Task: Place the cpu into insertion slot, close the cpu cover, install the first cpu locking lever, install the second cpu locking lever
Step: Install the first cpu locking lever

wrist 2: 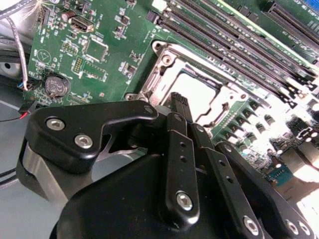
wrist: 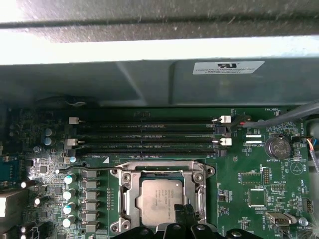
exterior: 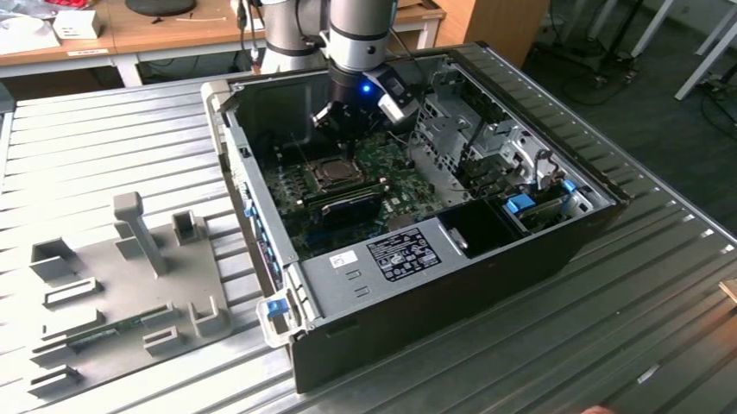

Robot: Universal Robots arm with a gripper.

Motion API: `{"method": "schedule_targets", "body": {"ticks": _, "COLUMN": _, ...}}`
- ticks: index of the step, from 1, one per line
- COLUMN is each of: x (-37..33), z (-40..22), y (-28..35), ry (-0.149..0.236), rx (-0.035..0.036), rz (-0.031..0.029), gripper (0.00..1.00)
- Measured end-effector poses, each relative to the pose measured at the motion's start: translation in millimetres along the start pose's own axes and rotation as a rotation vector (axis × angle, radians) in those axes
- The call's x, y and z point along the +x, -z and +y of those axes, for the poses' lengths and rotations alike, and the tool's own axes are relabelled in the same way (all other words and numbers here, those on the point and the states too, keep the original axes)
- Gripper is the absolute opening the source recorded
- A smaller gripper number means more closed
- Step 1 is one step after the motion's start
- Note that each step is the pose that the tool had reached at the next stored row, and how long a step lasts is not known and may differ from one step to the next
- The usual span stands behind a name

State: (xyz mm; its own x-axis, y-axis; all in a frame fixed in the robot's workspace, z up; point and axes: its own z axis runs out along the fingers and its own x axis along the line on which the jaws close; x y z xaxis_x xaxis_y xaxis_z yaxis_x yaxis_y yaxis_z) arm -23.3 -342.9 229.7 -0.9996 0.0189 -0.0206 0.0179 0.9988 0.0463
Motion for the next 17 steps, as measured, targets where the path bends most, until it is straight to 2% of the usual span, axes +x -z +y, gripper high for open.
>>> {"method": "schedule_targets", "body": {"ticks": 10, "x": 1.5, "z": 0.0, "y": 1.0, "ry": 0.0, "rx": -0.0002, "rz": 0.0, "gripper": 0.11}}
{"method": "schedule_targets", "body": {"ticks": 17, "x": 22.5, "z": -0.4, "y": 1.3, "ry": 0.0, "rx": -0.0003, "rz": -0.0042, "gripper": 0.11}}
